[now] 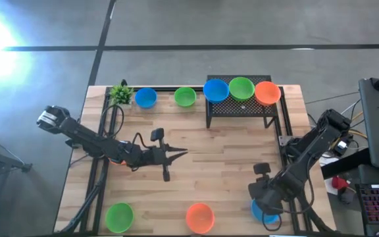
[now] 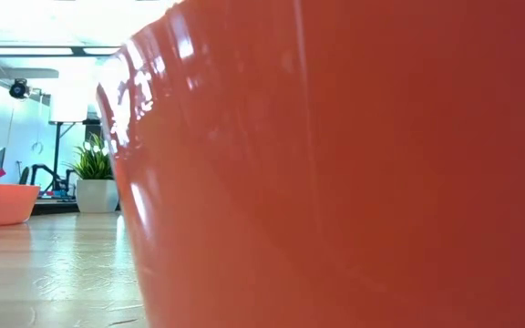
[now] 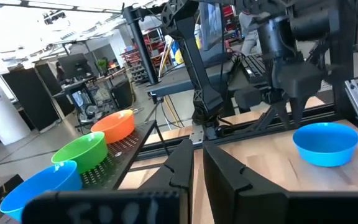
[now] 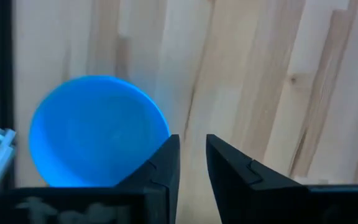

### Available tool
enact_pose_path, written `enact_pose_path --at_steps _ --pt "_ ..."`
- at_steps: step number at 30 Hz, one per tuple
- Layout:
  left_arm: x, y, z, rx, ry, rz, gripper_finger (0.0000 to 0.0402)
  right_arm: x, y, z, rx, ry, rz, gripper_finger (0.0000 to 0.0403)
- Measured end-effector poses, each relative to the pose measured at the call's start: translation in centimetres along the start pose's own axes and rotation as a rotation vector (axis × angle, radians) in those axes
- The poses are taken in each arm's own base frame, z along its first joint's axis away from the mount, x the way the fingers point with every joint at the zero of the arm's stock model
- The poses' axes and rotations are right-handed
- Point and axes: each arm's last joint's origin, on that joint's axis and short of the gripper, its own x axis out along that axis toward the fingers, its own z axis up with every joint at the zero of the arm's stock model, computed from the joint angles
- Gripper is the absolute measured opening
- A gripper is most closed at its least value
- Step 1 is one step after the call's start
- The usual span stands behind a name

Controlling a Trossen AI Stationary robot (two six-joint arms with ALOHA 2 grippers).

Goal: Pick & Place Mini bowls
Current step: Stack the bottom blue bowl on the blue bowl on the shelf

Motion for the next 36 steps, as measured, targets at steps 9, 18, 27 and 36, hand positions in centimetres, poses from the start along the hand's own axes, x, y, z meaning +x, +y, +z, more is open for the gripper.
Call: enact_pose_path --at_steps 9,18,27,36 --pt "0.0 0.0 0.0 -0.069 -0.001 -0.003 0.0032 2.7 0.0 -1.8 -0.057 0.060 -0.026 0.0084" --pt "0.0 0.0 0.0 -0.133 0.000 -0.003 0.0032 4.9 0.0 -2.9 -0.118 0.096 0.040 0.0073" --pt "0.0 0.0 0.0 -0.136 0.000 -0.001 0.0032 5.3 -0.1 -3.1 -0.125 0.105 0.034 0.0081" --pt "0.0 0.0 0.0 -0.135 0.001 0.000 0.0032 5.1 0.1 -2.9 -0.125 0.108 0.067 0.0082"
